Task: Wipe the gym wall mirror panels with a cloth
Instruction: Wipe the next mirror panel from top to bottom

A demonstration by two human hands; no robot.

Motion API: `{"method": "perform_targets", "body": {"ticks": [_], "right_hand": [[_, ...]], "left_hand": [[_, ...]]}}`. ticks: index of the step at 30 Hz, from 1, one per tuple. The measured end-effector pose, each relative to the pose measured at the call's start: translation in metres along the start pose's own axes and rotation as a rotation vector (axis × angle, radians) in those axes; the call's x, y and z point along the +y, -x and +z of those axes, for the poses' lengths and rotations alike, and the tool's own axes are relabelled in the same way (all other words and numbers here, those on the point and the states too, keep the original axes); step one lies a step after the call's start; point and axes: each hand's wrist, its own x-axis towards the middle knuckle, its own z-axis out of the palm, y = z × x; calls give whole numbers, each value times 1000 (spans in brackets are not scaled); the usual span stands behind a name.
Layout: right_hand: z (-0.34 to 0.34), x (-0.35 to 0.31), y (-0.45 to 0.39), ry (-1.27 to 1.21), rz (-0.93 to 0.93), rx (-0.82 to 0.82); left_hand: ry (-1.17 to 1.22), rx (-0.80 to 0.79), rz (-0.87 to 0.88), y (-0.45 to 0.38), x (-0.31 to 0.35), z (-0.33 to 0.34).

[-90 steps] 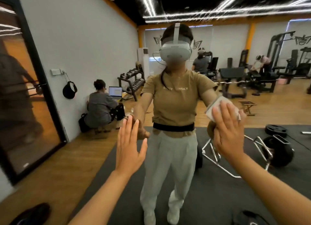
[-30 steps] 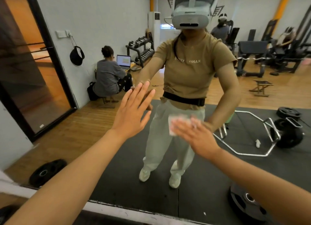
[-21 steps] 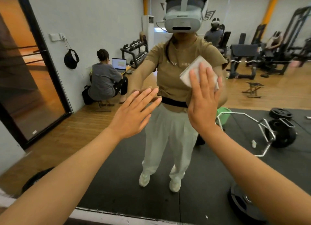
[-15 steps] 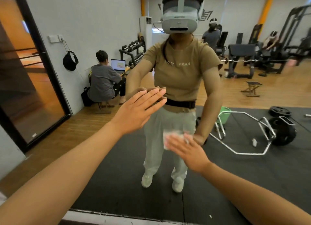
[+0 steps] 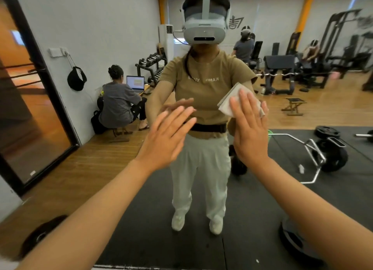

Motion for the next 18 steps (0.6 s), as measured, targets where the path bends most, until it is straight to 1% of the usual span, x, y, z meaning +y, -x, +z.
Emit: {"method": "perform_targets", "body": {"ticks": [1,3,4,5,6,9,10,11,12,13,15,16,18], "right_hand": [[3,-5,1,-3,28,21],[16,-15,16,17,47,14],[24,-20,29,42,15,-30],[32,-24,48,73,-64,-105],[40,-27,71,111,-193,-205],[53,-34,146,302,-741,-590],[53,-35,163,364,-840,-714],[53,-35,173,400,-872,-798],[52,-36,176,425,-873,-840],[52,-36,172,435,-877,-825],[52,-39,147,389,-853,-710],[51,-42,126,330,-802,-645],[48,-51,69,155,-608,-486]], "left_hand": [[27,28,-132,14,1,0],[70,24,-405,48,0,4],[91,3,-519,63,0,6],[113,-23,-593,76,0,9],[133,-52,-622,85,0,11],[173,-112,-577,95,-2,13],[181,-120,-565,95,-4,13],[185,-129,-558,96,-6,12],[186,-140,-551,97,-8,11],[186,-150,-540,97,-10,10],[197,-167,-508,100,-14,9],[204,-169,-498,101,-15,9],[209,-168,-501,102,-15,9]]}}
